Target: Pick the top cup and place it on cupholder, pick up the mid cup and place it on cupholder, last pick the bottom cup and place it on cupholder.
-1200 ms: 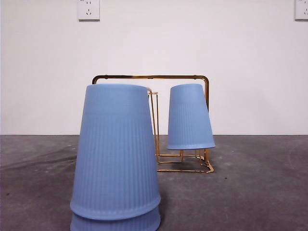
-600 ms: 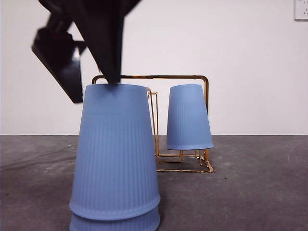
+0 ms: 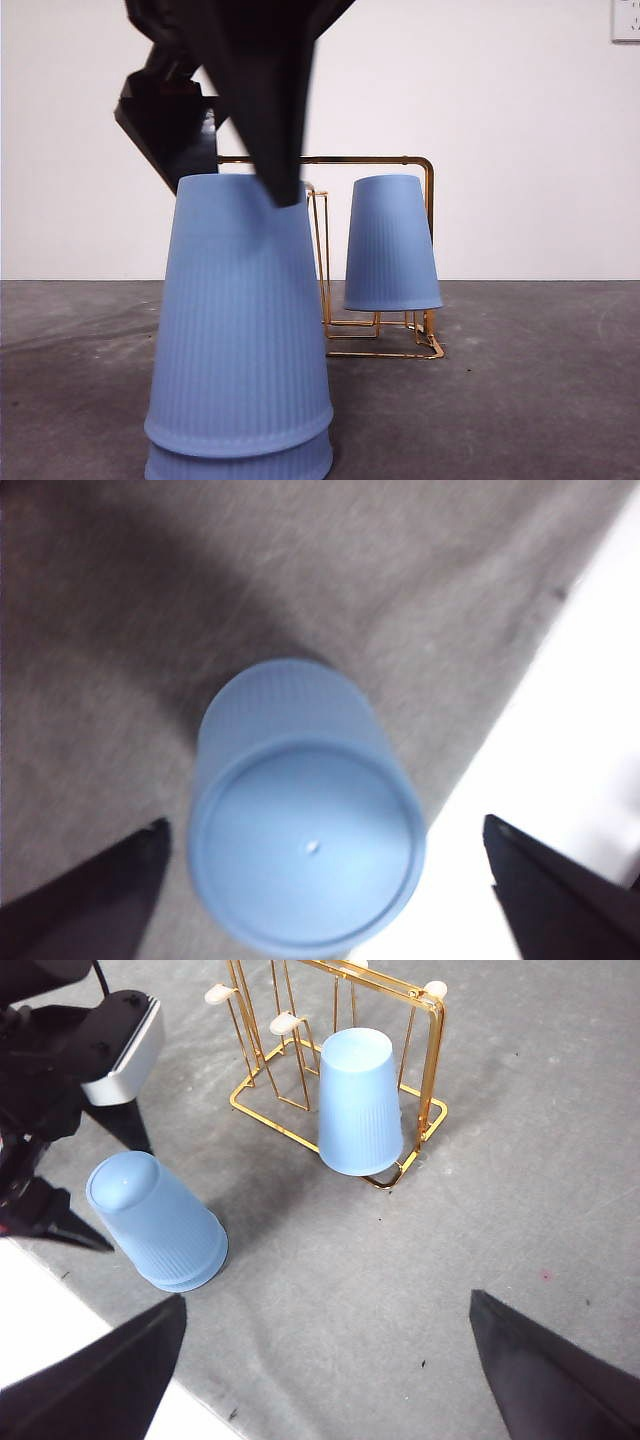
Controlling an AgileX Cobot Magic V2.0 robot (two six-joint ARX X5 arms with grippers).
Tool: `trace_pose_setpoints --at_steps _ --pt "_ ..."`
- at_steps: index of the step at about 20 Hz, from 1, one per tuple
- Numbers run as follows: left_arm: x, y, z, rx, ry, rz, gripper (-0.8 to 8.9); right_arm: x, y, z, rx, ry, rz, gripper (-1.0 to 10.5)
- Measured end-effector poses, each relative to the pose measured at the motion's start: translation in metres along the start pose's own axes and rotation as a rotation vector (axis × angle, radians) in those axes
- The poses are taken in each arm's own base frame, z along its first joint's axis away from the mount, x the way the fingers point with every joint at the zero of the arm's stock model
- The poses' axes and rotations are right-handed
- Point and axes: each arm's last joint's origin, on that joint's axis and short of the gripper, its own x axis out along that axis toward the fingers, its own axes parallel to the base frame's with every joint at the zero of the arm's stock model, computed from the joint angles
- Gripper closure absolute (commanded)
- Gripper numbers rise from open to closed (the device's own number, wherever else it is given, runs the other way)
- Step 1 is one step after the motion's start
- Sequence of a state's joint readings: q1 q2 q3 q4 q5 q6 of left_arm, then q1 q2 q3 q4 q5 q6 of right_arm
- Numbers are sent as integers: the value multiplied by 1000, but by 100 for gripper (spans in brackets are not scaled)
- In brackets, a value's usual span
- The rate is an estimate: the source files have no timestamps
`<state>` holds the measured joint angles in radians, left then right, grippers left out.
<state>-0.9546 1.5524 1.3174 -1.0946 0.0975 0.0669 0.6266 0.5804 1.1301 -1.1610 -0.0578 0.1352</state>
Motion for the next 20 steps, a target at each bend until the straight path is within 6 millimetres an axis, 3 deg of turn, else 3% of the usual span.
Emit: trace_pose_setpoints --at_steps 10,13,20 --pt "0 1 2 23 -22 41 420 0 0 0 -1 -3 -4 492" --pt "0 1 2 32 -21 40 566 0 0 0 -1 -3 -4 492" --pt "-1 1 3 49 -22 41 573 0 0 0 -1 -3 -4 492"
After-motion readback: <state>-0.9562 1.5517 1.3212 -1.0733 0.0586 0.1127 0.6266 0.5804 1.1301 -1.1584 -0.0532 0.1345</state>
